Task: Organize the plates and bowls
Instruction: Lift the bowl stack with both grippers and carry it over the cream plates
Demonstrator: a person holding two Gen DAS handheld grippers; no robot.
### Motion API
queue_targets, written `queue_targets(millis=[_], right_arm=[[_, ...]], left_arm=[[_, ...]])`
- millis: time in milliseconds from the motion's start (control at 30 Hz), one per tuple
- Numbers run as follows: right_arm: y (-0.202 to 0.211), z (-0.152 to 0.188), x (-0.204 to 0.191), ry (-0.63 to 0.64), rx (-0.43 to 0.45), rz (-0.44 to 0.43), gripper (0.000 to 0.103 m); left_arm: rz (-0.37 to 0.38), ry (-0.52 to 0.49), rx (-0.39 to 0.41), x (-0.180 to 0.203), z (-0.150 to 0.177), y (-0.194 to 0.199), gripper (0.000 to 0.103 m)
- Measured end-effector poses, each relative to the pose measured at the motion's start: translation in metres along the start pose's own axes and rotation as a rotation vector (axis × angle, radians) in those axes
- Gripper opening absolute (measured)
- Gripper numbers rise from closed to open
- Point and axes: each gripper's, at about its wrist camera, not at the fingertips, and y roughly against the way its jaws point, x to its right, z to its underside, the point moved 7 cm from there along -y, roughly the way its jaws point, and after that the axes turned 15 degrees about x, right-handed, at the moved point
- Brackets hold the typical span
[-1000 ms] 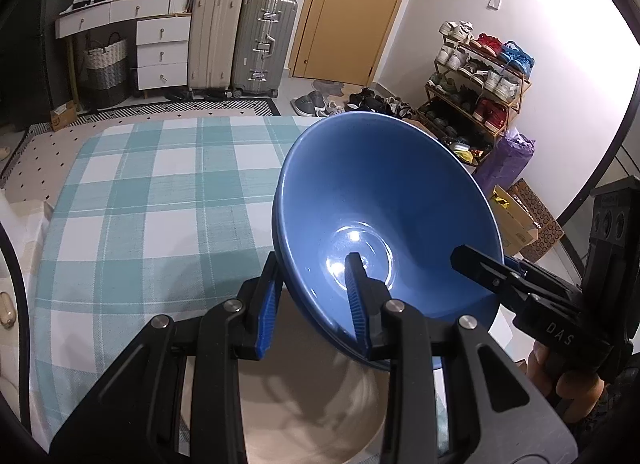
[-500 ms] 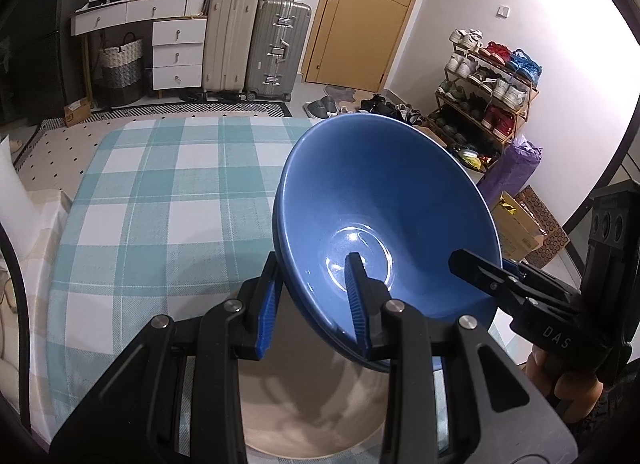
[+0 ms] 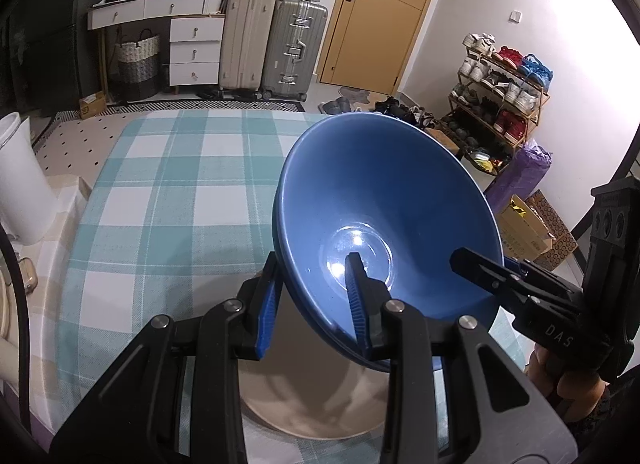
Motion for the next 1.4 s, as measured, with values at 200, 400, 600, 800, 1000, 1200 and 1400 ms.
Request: queue_targets(millis=[200,400,600,800,1000,1200,1400], right_arm=[[-0.005,0.009,-0.008,0.008,-0.013,-0.01,0.04],[-0.011,0.02,-0.012,0.013,-0.03,-0.014,0.04],[-0.014,0.031,-0.017,0.021,-0.046,-0.017,0.04],[-0.018,0.041,-0.019,0.022,-0.059,-0.021,0.04],[-0.018,0.046,-0.02,0.02,-0.065,-0.019,0.04],[-0.017,0.048,-0.019,0.021,-0.072,-0.011,0.039],[-0.018,0.051,-0.016,0.012,-0.082,0.003,0.04]], left_arm=[[-0.013,0.004,0.001,-0.01,0.006,0.005,0.028],[-0.025,0.01,-0.007,-0.02,0.016,0.004,0.028],[-0.035,0.017,-0.013,-0.031,0.028,0.002,0.028],[-0.042,0.021,-0.023,-0.039,0.038,-0.002,0.028],[-0.043,0.021,-0.033,-0.042,0.045,-0.005,0.028],[-0.046,0.022,-0.054,-0.045,0.052,-0.012,0.028],[-0.049,0.023,-0.081,-0.046,0.059,-0.022,0.028]])
